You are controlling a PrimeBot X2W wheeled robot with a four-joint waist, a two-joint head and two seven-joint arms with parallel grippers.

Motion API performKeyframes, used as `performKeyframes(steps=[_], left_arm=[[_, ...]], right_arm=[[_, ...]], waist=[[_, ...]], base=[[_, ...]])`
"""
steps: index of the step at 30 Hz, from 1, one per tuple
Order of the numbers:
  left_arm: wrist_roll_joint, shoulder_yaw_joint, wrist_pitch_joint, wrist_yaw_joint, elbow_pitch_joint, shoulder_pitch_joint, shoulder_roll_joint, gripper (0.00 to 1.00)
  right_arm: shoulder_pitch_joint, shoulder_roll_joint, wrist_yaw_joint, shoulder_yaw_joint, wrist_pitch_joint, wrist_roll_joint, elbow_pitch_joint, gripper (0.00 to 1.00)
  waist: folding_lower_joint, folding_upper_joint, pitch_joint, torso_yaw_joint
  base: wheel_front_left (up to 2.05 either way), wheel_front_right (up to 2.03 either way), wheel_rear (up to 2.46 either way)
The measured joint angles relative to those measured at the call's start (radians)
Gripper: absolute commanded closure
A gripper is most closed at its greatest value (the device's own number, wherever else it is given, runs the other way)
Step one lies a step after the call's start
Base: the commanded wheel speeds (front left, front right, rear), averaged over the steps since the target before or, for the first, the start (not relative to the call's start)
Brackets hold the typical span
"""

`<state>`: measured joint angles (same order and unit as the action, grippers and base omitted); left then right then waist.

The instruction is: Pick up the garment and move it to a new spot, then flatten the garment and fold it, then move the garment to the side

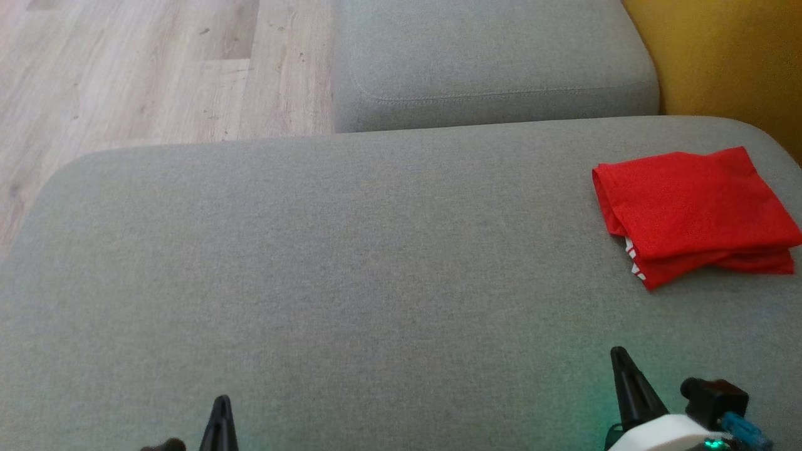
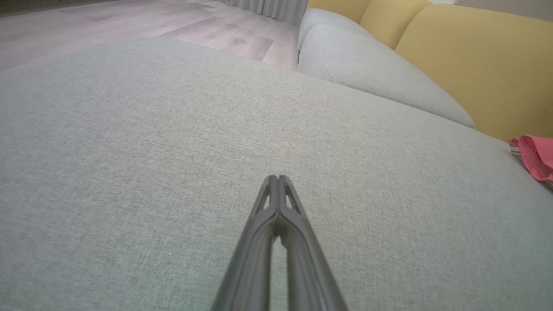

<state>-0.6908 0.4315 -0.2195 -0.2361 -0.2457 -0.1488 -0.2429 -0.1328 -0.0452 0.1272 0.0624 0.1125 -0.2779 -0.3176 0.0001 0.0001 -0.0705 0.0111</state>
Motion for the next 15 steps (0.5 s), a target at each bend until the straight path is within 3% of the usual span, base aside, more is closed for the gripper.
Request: performKeyframes(steps=[15], left_arm=[[-0.122, -0.061, 0.043, 0.05, -0.006, 0.025, 0.021, 1.0]], right_arm=[[0.012, 0.0, 0.0, -0.013, -0.026, -0.18, 0.002, 1.0]], waist=[[0.0, 0.0, 0.01, -0.001]], base=[[0.0, 0.0, 0.0]])
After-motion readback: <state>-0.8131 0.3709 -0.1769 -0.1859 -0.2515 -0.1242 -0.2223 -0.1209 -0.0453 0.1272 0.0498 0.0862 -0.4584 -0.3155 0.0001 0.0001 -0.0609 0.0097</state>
